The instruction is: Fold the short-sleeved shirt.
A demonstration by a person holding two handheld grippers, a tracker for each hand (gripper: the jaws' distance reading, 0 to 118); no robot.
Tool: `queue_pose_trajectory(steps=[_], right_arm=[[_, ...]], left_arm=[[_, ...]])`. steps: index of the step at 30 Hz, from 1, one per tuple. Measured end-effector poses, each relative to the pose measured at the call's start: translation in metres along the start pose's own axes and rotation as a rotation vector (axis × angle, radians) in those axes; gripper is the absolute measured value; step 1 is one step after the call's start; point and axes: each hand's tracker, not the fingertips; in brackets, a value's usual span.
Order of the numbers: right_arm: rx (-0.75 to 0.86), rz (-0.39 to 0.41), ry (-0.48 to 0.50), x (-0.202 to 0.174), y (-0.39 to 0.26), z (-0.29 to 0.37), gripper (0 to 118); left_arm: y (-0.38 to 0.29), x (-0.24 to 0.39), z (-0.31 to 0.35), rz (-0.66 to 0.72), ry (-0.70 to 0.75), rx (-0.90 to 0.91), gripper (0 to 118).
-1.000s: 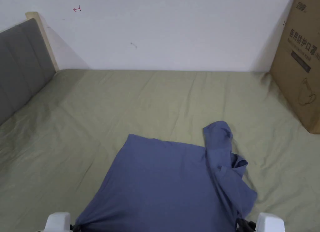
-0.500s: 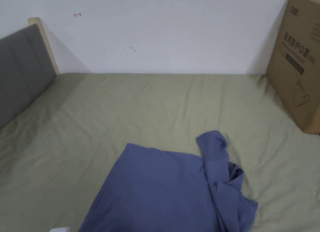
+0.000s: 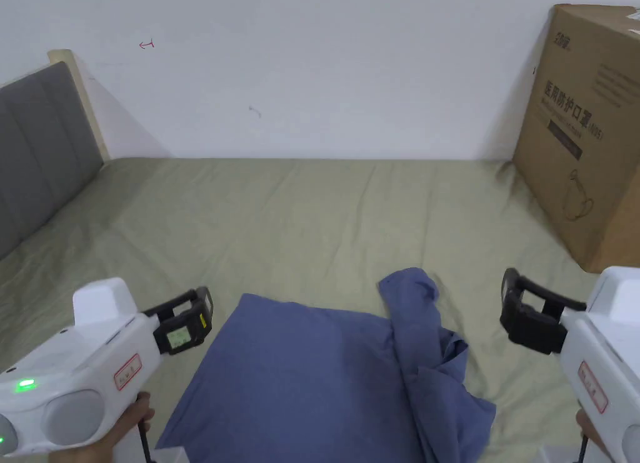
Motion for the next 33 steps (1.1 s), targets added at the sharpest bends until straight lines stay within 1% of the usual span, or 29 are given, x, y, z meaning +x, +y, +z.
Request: queue_pose_trajectory(steps=[2,4,5,6,7,8,9,10,11,13,15,18,23,28,31,33], right_arm=[[0.034,0.020,-0.040,0.001,0.006,0.005,100],[0.046,0.023,-0.056,0.002,0.007,0.010,95],[0.047,0.023,-0.060,0.003,0.007,0.012,89],[0.048,0.023,-0.063,0.004,0.006,0.013,73],[0.049,0.022,-0.061,0.005,0.004,0.015,54],[0.049,0.020,-0.063,0.006,0.003,0.015,25],[0.045,0.020,-0.071,0.005,0.002,0.015,0],[0.043,0.022,-0.073,0.006,0.000,0.014,0],[0.031,0.021,-0.053,0.007,-0.001,0.014,0],[0.025,0.020,-0.055,0.005,-0.003,0.012,0],[0.026,0.026,-0.058,0.009,-0.004,0.010,0],[0.025,0.025,-0.057,0.011,-0.005,0.004,0],[0.017,0.028,-0.048,0.012,-0.006,-0.015,0],[-0.012,0.027,-0.043,0.014,-0.011,-0.048,0],[-0.035,0.022,-0.047,0.016,-0.016,-0.069,0],[-0.052,0.020,-0.048,0.018,-0.019,-0.085,0]], left_arm=[[0.002,0.010,0.003,-0.032,0.017,0.063,102],[0.002,0.017,0.006,-0.067,0.008,0.103,91],[0.000,0.020,0.007,-0.075,0.003,0.110,83],[-0.002,0.022,0.008,-0.078,-0.003,0.115,66],[-0.005,0.024,0.008,-0.079,-0.009,0.116,44],[-0.008,0.023,0.005,-0.076,-0.010,0.113,18],[-0.010,0.023,0.004,-0.069,-0.026,0.109,1],[-0.013,0.022,0.004,-0.058,-0.068,0.091,0],[-0.015,0.022,0.001,-0.044,-0.093,0.048,0],[-0.017,0.025,0.000,-0.054,-0.073,0.037,0],[-0.021,0.026,-0.004,-0.090,-0.073,0.013,0],[-0.020,0.028,-0.014,-0.107,-0.078,-0.016,0],[-0.015,0.030,-0.053,-0.162,-0.085,-0.082,0],[-0.003,0.035,-0.113,-0.217,-0.091,-0.151,0],[-0.002,0.035,-0.169,-0.281,-0.095,-0.237,0],[0.000,0.037,-0.203,-0.270,-0.107,-0.307,0]])
